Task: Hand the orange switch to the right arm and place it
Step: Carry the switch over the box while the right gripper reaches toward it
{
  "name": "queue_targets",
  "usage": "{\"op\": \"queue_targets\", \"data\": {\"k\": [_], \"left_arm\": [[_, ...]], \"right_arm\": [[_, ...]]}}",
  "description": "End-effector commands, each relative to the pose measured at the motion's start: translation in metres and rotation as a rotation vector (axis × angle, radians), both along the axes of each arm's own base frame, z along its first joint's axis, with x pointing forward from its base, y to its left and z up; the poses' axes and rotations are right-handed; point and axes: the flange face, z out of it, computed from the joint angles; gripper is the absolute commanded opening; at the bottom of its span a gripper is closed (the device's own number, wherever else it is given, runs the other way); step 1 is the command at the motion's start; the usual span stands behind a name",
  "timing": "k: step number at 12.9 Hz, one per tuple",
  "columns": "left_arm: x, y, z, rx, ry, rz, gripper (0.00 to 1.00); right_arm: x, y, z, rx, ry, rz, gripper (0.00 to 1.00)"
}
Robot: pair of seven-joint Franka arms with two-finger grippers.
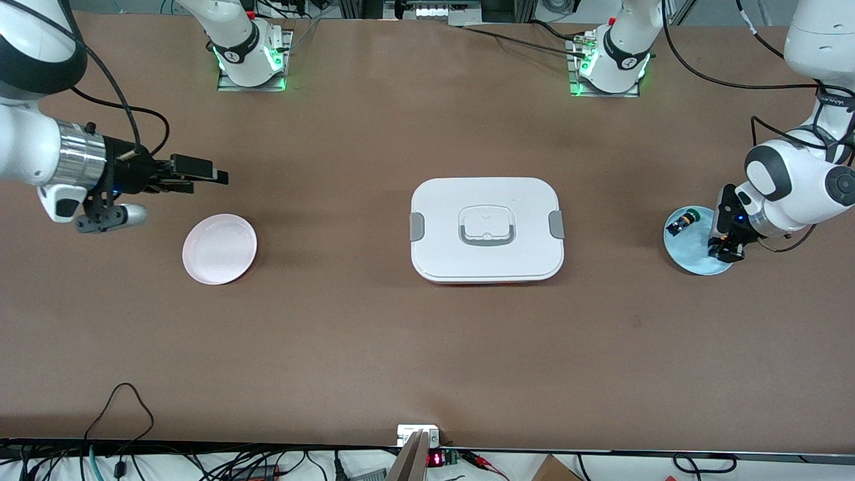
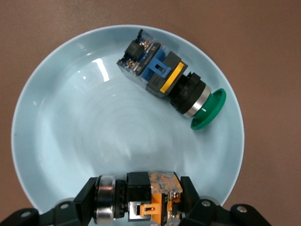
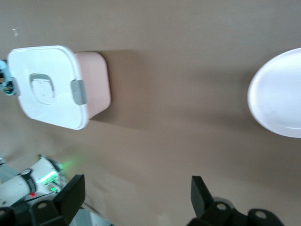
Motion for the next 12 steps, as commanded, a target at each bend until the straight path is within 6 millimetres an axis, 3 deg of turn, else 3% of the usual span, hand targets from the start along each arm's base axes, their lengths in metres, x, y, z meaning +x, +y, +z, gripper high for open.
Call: {"op": "queue_targets", "data": {"k": [1,2,4,5,8,12], "left_arm": [[0.001,0.002,0.004,-0.05,-0.031,0.052,0.09],[0.0,0.002,0.005,-0.083,-0.037,0.101,0.0],[0.003,-0.009,0.013,-0.162,-0.01,0.144,0.0],[0.006,-0.024,0.018,-0.228,0.014,0.16,0.0],[0.023,-0.071,0.042,-0.497,0.062,0.247,0.0],[0.013,-0.126,0.054,-0.934,0.212,0.331,0.0]], "right_arm": [[0.005,0.014,-0.007,0.105,0.024,-0.013,1.0],[0.007,0.019,-0.007,0.157,0.031,-0.024,1.0],[0.014,0.034,-0.012,0.324,0.063,-0.079,1.0],[0.017,0.04,-0.015,0.404,0.081,-0.108,1.0],[0.024,0.084,-0.028,0.628,0.158,-0.147,1.0],[0.025,0.155,-0.046,0.782,0.154,-0.153,1.0]]}}
